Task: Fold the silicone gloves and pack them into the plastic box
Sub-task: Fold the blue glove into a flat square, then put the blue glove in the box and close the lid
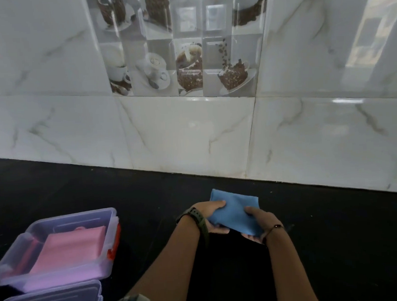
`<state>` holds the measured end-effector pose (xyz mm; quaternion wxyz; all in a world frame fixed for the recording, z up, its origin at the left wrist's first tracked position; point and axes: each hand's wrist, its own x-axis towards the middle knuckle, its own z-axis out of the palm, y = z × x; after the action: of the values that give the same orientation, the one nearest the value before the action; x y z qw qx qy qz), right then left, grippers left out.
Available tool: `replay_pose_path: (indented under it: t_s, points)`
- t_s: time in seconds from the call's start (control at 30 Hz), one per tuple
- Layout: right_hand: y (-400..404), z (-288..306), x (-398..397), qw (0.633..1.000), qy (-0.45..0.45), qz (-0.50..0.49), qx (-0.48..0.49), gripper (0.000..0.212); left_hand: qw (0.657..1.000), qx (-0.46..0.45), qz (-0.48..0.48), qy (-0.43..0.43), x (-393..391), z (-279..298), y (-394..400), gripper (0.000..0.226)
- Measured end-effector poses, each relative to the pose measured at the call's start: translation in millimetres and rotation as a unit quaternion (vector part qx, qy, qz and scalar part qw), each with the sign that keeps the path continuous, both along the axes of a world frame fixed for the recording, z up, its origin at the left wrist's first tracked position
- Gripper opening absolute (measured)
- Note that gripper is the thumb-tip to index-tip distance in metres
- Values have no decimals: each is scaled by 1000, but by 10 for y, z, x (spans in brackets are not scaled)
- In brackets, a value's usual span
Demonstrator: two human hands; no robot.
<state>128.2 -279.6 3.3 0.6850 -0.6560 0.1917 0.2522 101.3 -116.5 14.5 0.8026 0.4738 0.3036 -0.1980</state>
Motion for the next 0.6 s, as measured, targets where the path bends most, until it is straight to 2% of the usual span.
replay_pose_path:
  t_s: [0.07, 0.13, 0.2, 0.27, 0.33, 0.47, 0.53, 0.6]
  points:
    - [49, 88, -25, 998, -9, 1, 63, 45, 998, -6, 33, -59, -86, 140, 43, 39]
    - [157, 292, -95, 989, -26, 17, 146, 30, 990, 13, 80, -112, -227, 331, 170, 35]
    - [346, 561, -200, 976, -57, 52, 201, 16, 980, 24, 108, -167, -430, 574, 371, 22]
    - [642, 861, -346, 958, -103, 105, 247, 20, 968, 28, 116, -223, -677, 864, 636, 23]
    - [1006, 1128, -526, 938, -144, 156, 275, 29, 951, 31, 121, -283, -981, 1142, 957, 34]
    - [1846, 1358, -995, 939, -157, 219, 212, 39, 938, 50, 154, -307, -1706, 1376, 1765, 49]
    - [2282, 1324, -1289, 938, -150, 254, 182, 38, 940, 69, 187, -277, -2040, 1265, 2212, 44]
    - [2663, 1185, -1550, 938, -148, 274, 150, 39, 949, 80, 218, -212, -2312, 1068, 2568, 33]
